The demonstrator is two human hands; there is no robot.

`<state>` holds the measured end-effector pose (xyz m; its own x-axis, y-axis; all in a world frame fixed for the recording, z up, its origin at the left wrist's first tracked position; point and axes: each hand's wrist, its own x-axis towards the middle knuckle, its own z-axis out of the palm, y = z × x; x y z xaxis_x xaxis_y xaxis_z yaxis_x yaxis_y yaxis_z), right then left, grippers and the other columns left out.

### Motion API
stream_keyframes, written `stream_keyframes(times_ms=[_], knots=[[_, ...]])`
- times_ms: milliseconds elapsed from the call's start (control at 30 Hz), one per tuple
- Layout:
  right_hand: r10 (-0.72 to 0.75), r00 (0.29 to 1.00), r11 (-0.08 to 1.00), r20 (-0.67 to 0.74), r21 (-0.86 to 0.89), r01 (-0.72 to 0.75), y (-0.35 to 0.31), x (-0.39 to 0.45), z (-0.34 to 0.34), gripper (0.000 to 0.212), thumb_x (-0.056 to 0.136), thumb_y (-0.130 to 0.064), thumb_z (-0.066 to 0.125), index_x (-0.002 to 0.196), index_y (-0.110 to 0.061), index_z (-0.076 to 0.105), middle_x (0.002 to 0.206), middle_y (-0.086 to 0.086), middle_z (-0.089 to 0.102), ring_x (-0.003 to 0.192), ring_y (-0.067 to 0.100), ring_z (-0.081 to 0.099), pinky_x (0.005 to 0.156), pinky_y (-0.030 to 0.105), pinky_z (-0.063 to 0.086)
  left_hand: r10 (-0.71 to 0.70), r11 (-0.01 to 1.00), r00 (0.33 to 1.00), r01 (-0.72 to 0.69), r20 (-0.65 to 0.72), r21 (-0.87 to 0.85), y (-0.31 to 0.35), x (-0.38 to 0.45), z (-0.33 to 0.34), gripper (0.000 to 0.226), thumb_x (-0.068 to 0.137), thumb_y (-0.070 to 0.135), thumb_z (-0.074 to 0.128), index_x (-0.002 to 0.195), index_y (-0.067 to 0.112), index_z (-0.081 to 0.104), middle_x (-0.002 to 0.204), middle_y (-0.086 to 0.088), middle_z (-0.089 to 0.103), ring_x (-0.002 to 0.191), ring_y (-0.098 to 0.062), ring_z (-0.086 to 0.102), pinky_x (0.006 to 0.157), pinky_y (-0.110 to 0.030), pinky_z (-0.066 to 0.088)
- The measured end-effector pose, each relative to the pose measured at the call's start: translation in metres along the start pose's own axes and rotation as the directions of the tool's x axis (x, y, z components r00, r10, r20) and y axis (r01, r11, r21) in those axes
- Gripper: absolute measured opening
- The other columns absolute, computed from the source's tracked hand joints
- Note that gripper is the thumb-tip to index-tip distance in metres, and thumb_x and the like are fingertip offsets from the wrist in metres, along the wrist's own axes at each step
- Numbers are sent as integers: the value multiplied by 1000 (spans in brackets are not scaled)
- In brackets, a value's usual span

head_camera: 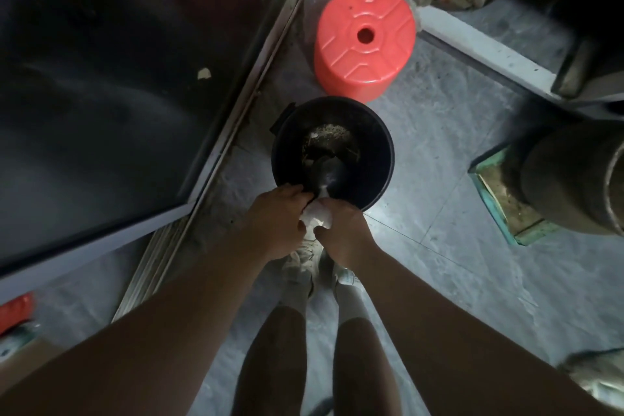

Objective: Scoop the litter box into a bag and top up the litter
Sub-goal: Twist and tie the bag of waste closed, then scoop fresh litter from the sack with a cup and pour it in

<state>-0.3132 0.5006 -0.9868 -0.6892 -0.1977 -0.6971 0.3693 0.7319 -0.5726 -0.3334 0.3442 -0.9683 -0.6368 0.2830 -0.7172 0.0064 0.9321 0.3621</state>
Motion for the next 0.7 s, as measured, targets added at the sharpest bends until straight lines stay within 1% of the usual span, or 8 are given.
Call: stream_keyframes(times_ms=[67, 133, 233, 300, 367, 533, 633, 700], knots=[[-1, 1000, 1000, -3, -18, 1, -5, -9, -11, 47, 79, -5, 73, 123, -17, 65, 115, 0, 65, 103, 18, 63, 88, 27, 54, 3, 1000, 1000, -3, -25, 4, 5, -6, -8, 60, 95, 21, 60, 153, 22, 43, 161, -1, 41, 149, -18, 35, 121, -34, 31], [7, 1000, 999, -22, -48, -8, -11, -18, -23, 51, 79, -6, 75, 127, -15, 63, 117, 3, 64, 106, 21, 62, 89, 30, 55, -3, 1000, 999, 2, -38, -1, 13, -14, -17, 60, 95, 22, 60, 153, 23, 44, 161, 0, 41, 150, -18, 35, 121, -34, 29], [28, 999, 996, -43, -82, -32, -24, -39, -44, 56, 77, -14, 78, 130, -19, 60, 122, 2, 63, 107, 20, 63, 90, 31, 57, 5, 1000, 998, -5, -55, 1, 30, -31, -35, 59, 96, 22, 59, 153, 23, 43, 161, 1, 42, 150, -17, 34, 122, -34, 29], [40, 998, 993, -47, -105, -45, -36, -56, -63, 60, 81, -17, 74, 137, -19, 55, 130, 2, 60, 115, 19, 59, 97, 29, 52, 20, 1000, 998, -19, -62, 11, 45, -45, -51, 61, 98, 23, 59, 155, 24, 39, 163, 1, 38, 152, -17, 30, 122, -34, 26], [37, 998, 989, -53, -139, -44, -49, -76, -84, 62, 84, -16, 71, 142, -18, 50, 137, 1, 56, 122, 18, 54, 102, 26, 47, 44, 999, 996, -41, -75, 31, 61, -62, -67, 62, 99, 25, 60, 156, 25, 37, 164, 3, 37, 153, -16, 29, 122, -34, 26], [23, 995, 983, -100, -176, -40, -87, -139, -140, 59, 90, -20, 66, 145, -22, 46, 146, 0, 50, 132, 18, 46, 107, 27, 40, 101, 991, 990, -92, -94, 93, 104, -116, -111, 67, 97, 32, 57, 159, 29, 31, 167, 7, 30, 154, -14, 25, 126, -37, 24], [4, 996, 979, -93, -202, -23, -114, -186, -181, 61, 90, -19, 64, 148, -22, 43, 148, 1, 47, 133, 20, 45, 108, 29, 39, 148, 983, 983, -134, -109, 125, 141, -159, -146, 63, 96, 30, 57, 156, 23, 40, 166, 5, 33, 153, -16, 29, 126, -37, 22], [-27, 995, 972, -100, -235, 3, -131, -219, -209, 60, 91, -18, 62, 148, -22, 43, 148, 2, 47, 132, 21, 46, 107, 30, 40, 142, 986, 982, -129, -127, 107, 168, -190, -174, 64, 91, 30, 55, 153, 20, 45, 161, 1, 41, 149, -21, 37, 124, -40, 26]])
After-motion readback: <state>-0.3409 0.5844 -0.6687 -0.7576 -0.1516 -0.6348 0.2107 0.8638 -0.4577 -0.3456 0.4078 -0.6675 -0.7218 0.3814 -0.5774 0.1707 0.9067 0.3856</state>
